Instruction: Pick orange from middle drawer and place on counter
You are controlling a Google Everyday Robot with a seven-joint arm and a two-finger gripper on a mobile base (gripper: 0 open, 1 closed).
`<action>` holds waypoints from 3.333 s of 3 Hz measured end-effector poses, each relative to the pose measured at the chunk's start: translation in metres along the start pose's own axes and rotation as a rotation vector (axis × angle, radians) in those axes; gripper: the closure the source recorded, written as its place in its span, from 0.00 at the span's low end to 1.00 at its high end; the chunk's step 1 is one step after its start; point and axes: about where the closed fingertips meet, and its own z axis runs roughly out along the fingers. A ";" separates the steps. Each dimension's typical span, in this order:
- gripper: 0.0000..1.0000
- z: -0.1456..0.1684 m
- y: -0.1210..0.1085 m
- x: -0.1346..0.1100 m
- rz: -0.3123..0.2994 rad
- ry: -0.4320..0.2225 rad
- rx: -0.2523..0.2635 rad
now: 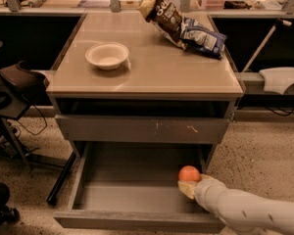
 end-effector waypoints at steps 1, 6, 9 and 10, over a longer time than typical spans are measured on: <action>1.00 -0.087 -0.028 -0.028 0.010 -0.094 0.097; 1.00 -0.307 -0.088 -0.264 -0.032 -0.504 0.430; 1.00 -0.273 0.020 -0.412 -0.126 -0.631 0.355; 1.00 -0.251 0.006 -0.436 -0.131 -0.648 0.411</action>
Offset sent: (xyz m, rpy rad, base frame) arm -0.0737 -0.1747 0.3454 -0.1451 -0.4775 -0.3701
